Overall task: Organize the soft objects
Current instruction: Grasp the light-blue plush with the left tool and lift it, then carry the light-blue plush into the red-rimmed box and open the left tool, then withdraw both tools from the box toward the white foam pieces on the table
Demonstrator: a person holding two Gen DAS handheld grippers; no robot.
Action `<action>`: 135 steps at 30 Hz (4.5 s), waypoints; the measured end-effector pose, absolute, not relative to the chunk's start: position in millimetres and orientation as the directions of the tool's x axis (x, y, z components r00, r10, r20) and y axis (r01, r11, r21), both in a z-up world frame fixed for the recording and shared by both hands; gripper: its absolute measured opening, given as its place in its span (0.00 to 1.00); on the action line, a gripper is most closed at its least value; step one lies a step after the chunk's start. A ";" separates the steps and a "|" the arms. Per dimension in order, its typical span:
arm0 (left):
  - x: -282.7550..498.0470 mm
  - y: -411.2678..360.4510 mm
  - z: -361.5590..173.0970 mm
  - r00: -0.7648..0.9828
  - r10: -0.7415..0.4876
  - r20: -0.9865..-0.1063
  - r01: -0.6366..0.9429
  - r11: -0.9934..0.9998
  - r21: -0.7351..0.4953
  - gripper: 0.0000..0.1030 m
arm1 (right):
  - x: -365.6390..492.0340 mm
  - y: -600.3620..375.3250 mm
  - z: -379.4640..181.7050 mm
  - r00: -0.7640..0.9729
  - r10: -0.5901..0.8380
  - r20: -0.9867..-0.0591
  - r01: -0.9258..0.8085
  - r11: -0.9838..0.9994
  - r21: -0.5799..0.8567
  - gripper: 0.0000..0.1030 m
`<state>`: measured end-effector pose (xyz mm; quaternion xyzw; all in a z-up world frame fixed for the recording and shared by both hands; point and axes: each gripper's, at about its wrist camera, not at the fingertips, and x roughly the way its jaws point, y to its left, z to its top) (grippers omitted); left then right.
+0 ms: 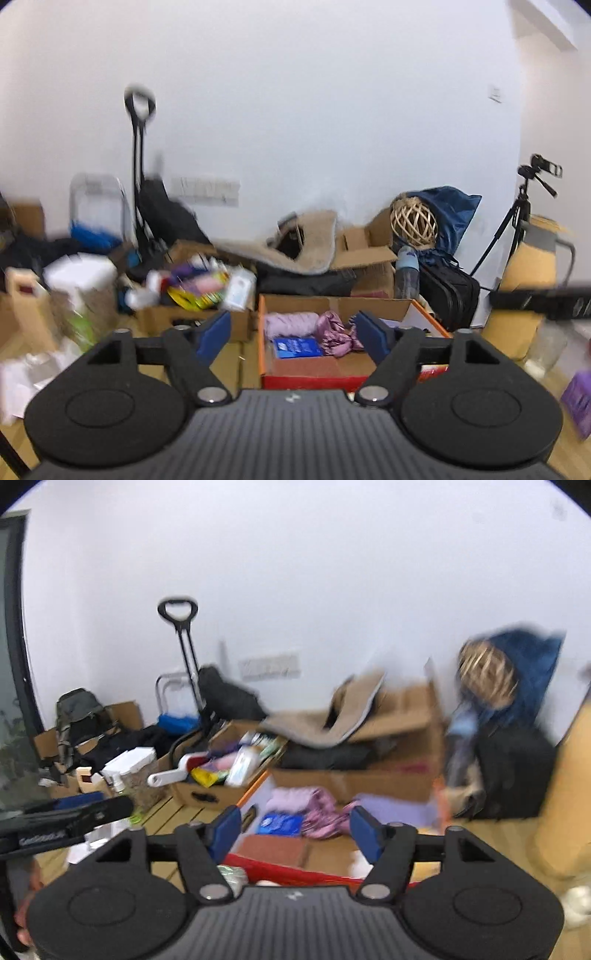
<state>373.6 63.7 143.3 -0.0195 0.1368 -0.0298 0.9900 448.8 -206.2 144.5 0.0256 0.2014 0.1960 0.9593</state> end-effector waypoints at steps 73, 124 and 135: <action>466.2 -67.0 -4.8 0.634 -0.630 -0.449 0.324 0.743 -0.585 0.29 | 441.1 -303.8 -33.4 0.844 0.325 -0.427 -0.109 0.883 0.457 0.27; 584.7 27.6 27.0 0.715 -0.416 -0.562 0.266 0.905 -0.332 0.28 | 636.3 -175.5 -14.3 0.683 0.380 -0.624 -0.265 0.925 0.273 0.12; 465.0 77.2 104.8 0.829 -0.277 -0.486 0.211 0.959 -0.188 0.33 | 524.7 -231.5 100.4 0.821 0.347 -0.454 -0.281 0.937 0.208 0.18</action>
